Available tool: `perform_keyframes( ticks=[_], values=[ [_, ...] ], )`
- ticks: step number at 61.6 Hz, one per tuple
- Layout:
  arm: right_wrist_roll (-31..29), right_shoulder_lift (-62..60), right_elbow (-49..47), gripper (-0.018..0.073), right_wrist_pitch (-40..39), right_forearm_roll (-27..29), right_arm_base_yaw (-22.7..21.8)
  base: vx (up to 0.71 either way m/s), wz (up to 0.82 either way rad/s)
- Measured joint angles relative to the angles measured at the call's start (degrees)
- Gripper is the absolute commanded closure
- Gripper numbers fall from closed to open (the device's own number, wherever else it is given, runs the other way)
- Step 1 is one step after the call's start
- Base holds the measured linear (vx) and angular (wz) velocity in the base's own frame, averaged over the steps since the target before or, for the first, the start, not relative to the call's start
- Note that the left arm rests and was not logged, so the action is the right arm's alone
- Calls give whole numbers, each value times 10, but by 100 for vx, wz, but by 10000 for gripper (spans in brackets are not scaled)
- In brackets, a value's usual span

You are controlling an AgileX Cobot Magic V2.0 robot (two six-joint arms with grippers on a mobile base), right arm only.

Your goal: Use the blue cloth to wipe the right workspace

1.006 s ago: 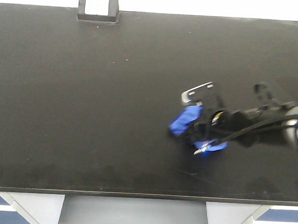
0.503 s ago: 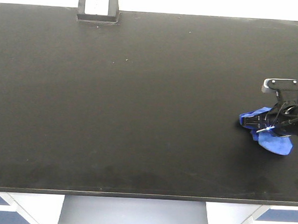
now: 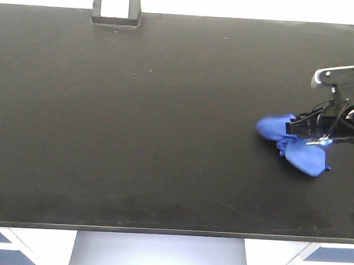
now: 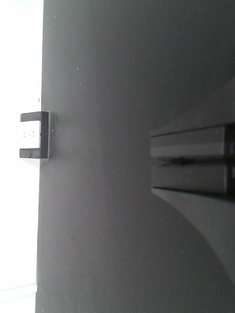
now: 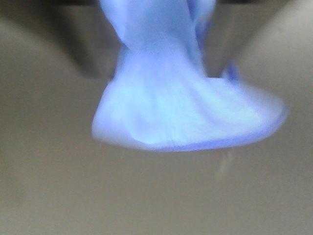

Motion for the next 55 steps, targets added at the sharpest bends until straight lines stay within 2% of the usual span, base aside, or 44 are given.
perform_keyframes(
  ticks=[13, 23, 31, 44, 55],
  values=[
    [0, -112, 2, -106, 56, 1, 0, 0, 0],
    [0, -253, 3, -17, 119, 7, 0, 0, 0],
    [0, -379, 3, 137, 173, 17, 0, 0, 0],
    [0, -533, 3, 577, 235, 19, 0, 0, 0],
    [0, -560, 3, 569, 239, 19, 0, 0, 0]
  ],
)
